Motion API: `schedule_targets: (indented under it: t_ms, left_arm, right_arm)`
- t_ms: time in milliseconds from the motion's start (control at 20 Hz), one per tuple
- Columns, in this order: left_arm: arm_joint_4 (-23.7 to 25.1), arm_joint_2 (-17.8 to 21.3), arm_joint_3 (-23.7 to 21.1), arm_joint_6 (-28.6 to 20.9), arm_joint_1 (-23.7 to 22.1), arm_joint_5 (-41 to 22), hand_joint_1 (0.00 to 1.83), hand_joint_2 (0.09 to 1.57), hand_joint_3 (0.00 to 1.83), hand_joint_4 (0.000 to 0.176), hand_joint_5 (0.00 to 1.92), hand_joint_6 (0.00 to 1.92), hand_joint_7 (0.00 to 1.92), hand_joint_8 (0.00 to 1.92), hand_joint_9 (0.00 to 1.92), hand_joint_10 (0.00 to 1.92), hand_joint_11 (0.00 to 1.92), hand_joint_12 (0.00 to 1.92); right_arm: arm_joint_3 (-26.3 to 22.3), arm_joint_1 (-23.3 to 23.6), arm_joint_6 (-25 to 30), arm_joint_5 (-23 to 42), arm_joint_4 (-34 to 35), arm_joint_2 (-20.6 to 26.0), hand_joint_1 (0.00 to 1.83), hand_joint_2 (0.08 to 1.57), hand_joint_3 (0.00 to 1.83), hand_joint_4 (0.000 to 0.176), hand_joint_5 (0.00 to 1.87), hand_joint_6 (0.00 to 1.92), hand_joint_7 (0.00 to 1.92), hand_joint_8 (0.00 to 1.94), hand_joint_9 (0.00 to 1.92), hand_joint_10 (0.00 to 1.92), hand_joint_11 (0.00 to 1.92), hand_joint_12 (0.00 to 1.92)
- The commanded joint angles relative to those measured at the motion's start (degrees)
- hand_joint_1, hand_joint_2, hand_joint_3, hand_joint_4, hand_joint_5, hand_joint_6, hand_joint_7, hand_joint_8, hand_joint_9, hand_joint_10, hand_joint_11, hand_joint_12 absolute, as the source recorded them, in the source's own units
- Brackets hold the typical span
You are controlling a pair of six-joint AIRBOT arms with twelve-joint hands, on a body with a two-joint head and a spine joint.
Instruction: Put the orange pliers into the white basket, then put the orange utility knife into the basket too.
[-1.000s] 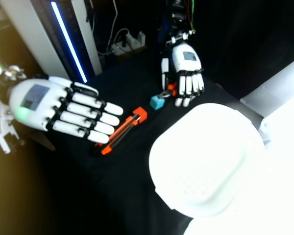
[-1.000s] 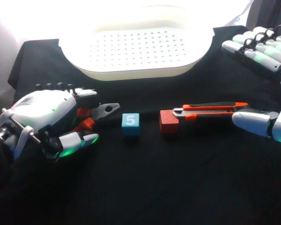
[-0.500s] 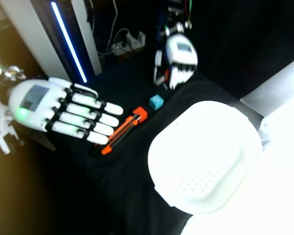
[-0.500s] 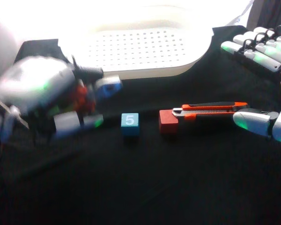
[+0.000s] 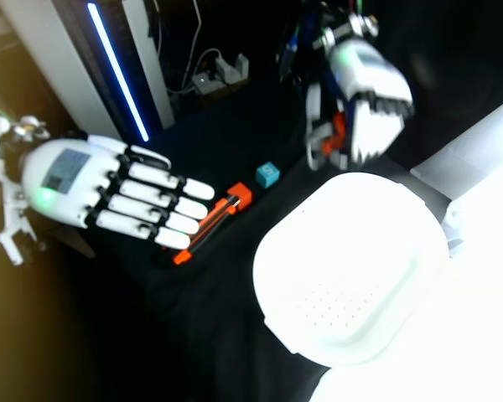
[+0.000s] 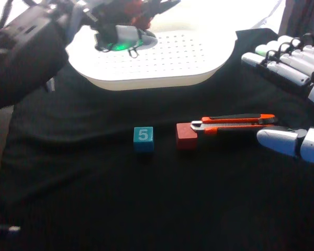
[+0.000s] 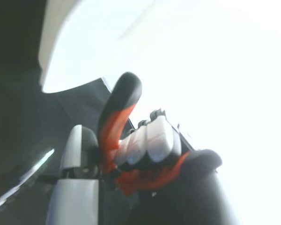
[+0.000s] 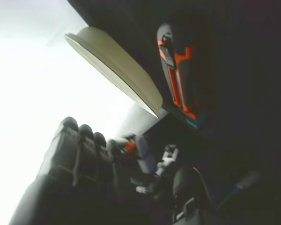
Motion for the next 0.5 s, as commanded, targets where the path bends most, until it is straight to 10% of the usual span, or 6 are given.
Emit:
schedule_targets:
  t_ms: [0, 200, 300, 450]
  left_arm:
    - [-1.0, -0.96, 2.11, 0.23, -1.45, -1.7, 1.25, 1.28, 0.02, 0.0, 0.99, 1.92, 1.27, 1.92, 1.44, 1.92, 1.56, 1.92]
    - [-8.48, -8.29, 12.63, 2.43, -2.81, 8.6, 1.38, 1.3, 0.0, 0.0, 0.81, 1.92, 0.93, 1.92, 1.13, 1.92, 1.31, 1.92]
    - [-17.03, -11.03, 16.28, 10.71, -2.62, 12.77, 1.42, 1.29, 0.0, 0.0, 0.84, 1.92, 1.02, 1.92, 1.18, 1.92, 1.31, 1.92]
    - [-21.49, -11.4, 16.99, 13.37, -1.82, 13.55, 1.1, 1.35, 0.01, 0.0, 0.51, 1.57, 0.65, 1.8, 0.69, 1.92, 0.82, 1.92]
  right_arm:
    - [0.27, 0.47, 0.07, 6.73, -0.29, -0.23, 0.24, 1.24, 0.0, 0.04, 0.0, 0.0, 0.0, 0.0, 0.0, 0.0, 0.0, 0.0]
    - [0.45, 0.46, 0.08, 6.39, -0.45, -0.7, 0.25, 1.25, 0.0, 0.051, 0.0, 0.0, 0.0, 0.0, 0.0, 0.0, 0.0, 0.0]
    - [0.46, 0.46, 0.08, 6.38, -0.52, -0.74, 0.31, 1.25, 0.0, 0.027, 0.0, 0.0, 0.0, 0.0, 0.0, 0.0, 0.0, 0.0]
    - [0.46, 0.46, 0.23, 6.39, -0.57, -0.73, 0.32, 1.25, 0.0, 0.037, 0.0, 0.0, 0.0, 0.0, 0.0, 0.0, 0.0, 0.0]
